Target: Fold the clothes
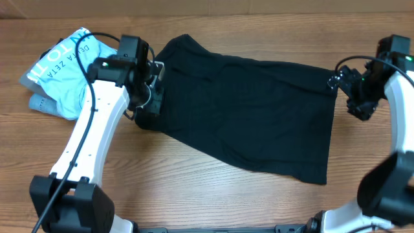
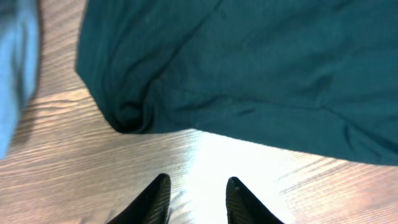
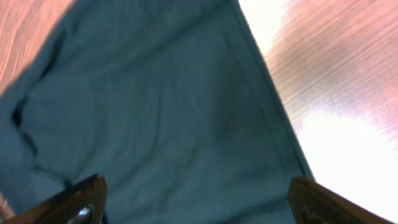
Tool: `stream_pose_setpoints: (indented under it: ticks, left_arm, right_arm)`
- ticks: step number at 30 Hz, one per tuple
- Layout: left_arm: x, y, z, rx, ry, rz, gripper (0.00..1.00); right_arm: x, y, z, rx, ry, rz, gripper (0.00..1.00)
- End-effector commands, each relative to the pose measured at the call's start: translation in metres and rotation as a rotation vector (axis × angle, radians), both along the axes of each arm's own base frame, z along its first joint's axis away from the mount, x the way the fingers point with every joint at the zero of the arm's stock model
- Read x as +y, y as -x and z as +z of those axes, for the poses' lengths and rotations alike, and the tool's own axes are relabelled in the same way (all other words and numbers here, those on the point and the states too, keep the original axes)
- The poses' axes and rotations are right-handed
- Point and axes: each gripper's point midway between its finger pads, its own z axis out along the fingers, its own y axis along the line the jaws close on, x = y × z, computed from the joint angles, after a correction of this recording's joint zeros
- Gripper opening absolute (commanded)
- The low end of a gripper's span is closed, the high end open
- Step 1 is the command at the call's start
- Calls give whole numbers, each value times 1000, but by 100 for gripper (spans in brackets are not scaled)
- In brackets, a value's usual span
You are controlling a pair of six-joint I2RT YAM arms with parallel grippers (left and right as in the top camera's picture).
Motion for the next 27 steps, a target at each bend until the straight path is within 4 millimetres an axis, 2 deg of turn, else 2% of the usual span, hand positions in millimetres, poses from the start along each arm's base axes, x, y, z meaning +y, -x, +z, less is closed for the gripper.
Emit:
stream_pose_setpoints:
  ticks: [1, 6, 11, 13, 16, 18, 22, 25, 27]
  left_arm:
    - [-4, 8, -40, 77, 14, 0, 36]
    - [-2, 3, -74, 85, 5, 9, 38]
    - [7, -6, -90, 78, -45, 32, 40]
    - [9, -6, -93, 85, -49, 38, 39]
    - [13, -6, -95, 89, -70, 43, 37]
    - [20, -6, -96, 89, -107, 50, 31]
    - [29, -5, -96, 91, -133, 60, 27]
    - [32, -5, -98, 94, -132, 66, 27]
    - [33, -3, -100, 100, -133, 68, 26]
  right_arm:
    - [11, 21, 24, 4, -16, 16, 98]
    - [18, 45, -4, 111, -49, 33, 97]
    - [25, 66, -55, 188, -76, 22, 83]
    - [29, 77, -78, 219, -88, -9, 81]
    - [21, 93, -114, 255, -36, -93, 54]
    - [17, 97, -128, 252, -13, -123, 39]
    - [16, 105, -149, 250, 3, -173, 35]
    - [14, 117, -162, 273, 28, -234, 24]
    - [2, 128, -169, 306, 105, -294, 15]
